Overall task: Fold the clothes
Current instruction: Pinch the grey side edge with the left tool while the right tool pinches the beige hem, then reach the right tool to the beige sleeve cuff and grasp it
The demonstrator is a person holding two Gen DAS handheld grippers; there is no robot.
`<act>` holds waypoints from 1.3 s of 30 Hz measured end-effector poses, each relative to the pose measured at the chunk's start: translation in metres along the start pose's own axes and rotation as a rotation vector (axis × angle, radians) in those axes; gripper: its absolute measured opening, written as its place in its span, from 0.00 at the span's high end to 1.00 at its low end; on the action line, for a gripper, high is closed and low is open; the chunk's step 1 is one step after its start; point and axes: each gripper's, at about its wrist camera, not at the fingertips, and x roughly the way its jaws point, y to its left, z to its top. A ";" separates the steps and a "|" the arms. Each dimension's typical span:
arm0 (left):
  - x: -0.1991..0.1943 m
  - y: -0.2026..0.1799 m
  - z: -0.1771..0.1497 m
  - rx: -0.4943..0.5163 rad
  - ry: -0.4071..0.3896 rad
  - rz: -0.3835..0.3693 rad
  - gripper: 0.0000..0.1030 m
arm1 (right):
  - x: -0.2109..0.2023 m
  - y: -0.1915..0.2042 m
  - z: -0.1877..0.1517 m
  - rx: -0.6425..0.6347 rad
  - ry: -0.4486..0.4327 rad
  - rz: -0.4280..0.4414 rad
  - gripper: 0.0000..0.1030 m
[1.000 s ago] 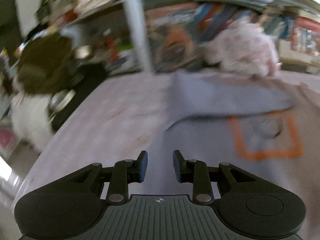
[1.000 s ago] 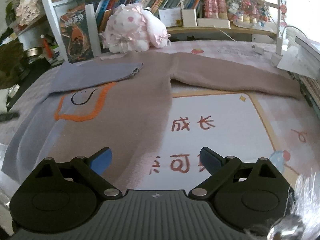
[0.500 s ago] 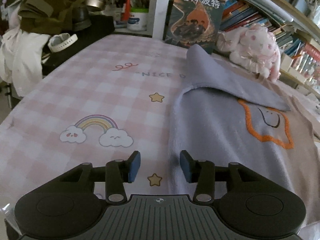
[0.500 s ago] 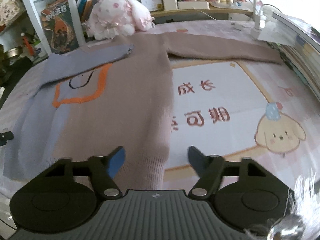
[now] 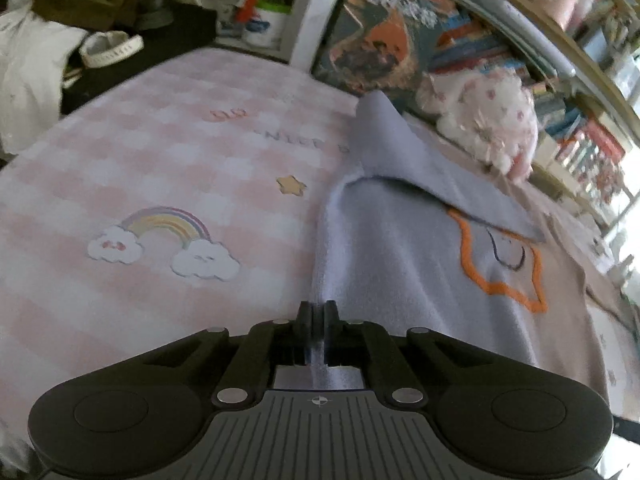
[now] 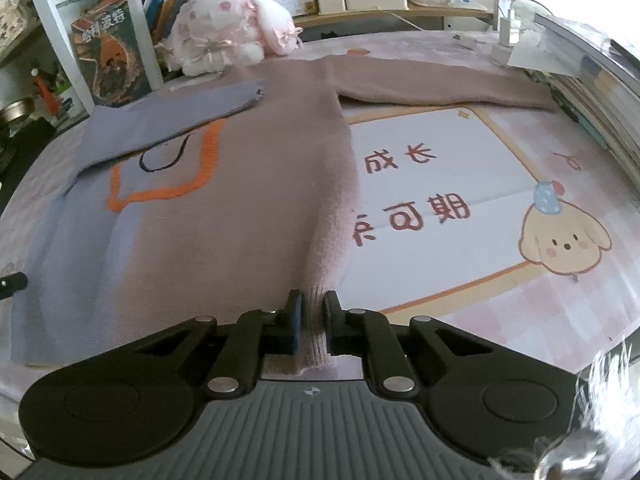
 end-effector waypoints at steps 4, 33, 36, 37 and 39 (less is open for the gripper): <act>0.001 0.009 0.005 -0.005 0.004 0.020 0.97 | 0.003 0.007 0.001 -0.020 0.004 0.026 0.90; -0.033 -0.033 -0.015 0.228 -0.124 -0.031 0.31 | -0.033 0.033 -0.013 -0.106 -0.112 -0.055 0.30; -0.031 -0.036 -0.018 0.235 -0.112 -0.025 0.25 | -0.029 0.022 -0.009 -0.065 -0.111 -0.080 0.25; -0.031 -0.037 -0.019 0.234 -0.110 -0.020 0.25 | -0.028 0.017 -0.006 -0.053 -0.112 -0.084 0.24; -0.029 -0.039 -0.020 0.220 -0.108 -0.011 0.21 | -0.025 0.007 -0.001 -0.028 -0.115 -0.092 0.23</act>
